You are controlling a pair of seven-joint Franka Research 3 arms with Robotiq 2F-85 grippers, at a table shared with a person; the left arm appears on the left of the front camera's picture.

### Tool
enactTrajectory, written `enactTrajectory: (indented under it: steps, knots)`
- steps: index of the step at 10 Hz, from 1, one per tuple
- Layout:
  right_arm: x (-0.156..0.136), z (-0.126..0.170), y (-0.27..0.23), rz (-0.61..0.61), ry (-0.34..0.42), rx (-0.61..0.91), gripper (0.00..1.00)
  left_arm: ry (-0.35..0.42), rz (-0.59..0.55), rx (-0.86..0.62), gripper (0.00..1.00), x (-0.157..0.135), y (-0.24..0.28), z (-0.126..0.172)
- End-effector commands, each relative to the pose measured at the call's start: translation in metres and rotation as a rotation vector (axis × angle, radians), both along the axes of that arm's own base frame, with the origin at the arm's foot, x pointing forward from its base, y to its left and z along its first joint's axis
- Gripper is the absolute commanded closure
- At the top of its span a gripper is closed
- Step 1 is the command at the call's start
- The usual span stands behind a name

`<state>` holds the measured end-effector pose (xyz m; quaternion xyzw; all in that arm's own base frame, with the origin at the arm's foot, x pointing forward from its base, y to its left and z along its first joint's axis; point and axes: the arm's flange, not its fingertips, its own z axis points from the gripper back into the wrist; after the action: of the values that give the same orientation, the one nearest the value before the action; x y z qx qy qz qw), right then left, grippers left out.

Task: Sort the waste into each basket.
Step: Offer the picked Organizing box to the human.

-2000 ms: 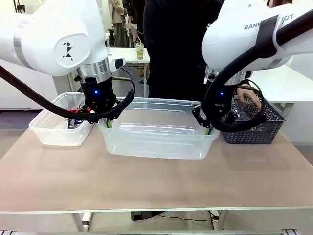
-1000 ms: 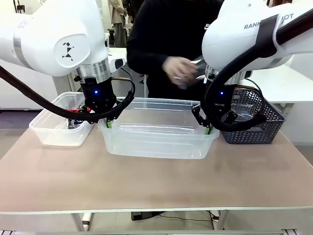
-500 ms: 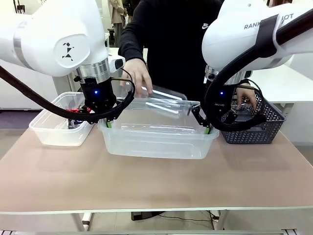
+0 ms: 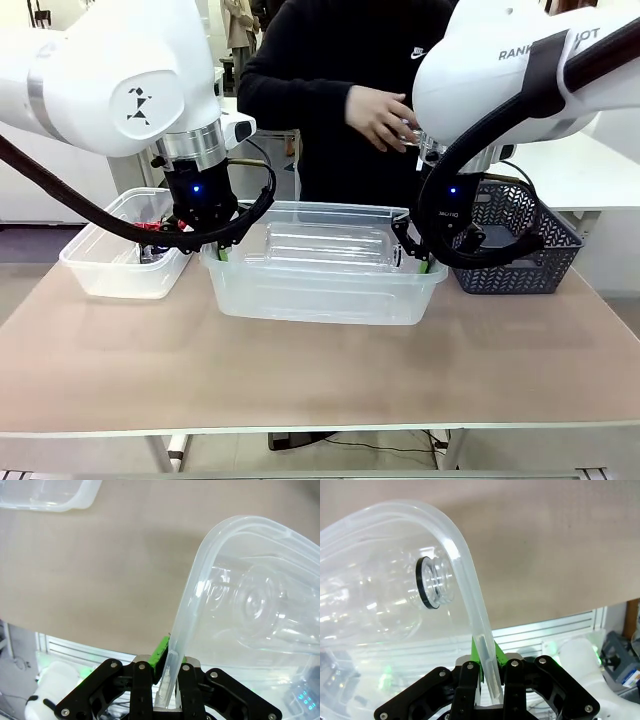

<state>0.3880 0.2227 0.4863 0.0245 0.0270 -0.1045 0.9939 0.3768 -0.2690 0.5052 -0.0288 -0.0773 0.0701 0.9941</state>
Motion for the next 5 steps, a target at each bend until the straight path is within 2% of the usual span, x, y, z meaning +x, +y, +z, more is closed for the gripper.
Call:
enactTrajectory:
  steps: [1, 5]
  knots:
    - [0.0011, 0.0026, 0.0043, 0.013, 0.003, -0.001, 0.95, -0.010, 0.017, -0.029, 0.94, -0.0040, 0.0032, 0.0049]
    - [0.0011, 0.0026, 0.0043, 0.013, 0.003, -0.001, 0.95, -0.010, 0.017, -0.029, 0.94, -0.0040, 0.0032, 0.0049]
